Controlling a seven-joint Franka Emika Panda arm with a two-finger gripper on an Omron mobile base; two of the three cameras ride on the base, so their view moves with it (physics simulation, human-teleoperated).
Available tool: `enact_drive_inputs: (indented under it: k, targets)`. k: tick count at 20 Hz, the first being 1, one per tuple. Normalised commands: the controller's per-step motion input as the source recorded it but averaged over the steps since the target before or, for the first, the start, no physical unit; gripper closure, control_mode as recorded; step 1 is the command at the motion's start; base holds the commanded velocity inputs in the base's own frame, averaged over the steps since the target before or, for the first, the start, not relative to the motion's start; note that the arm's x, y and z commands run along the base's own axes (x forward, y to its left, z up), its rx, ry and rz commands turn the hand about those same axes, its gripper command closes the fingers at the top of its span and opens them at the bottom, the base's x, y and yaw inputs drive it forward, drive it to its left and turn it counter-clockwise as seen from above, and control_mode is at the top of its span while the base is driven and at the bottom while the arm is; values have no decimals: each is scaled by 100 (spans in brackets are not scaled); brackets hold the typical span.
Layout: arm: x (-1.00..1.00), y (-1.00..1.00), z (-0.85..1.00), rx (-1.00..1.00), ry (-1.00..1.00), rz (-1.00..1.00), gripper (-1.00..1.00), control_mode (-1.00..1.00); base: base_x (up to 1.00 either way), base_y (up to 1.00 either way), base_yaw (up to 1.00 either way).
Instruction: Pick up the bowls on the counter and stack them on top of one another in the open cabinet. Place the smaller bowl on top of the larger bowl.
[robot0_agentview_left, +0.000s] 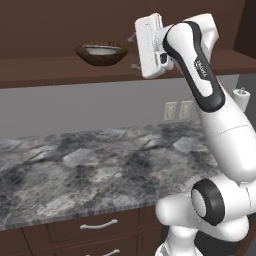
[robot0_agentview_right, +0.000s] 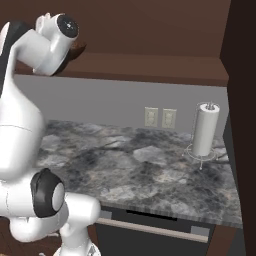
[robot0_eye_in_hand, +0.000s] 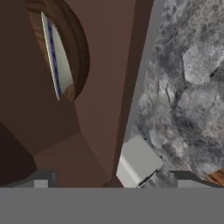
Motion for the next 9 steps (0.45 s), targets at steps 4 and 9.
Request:
enact_drive_inputs:
  k: [4,9]
  targets:
    - [-62,-28,1,0,0,0,-100,-100,0,0,0]
    - [-62,-25,0,0,0,0,-100,-100,0,0,0]
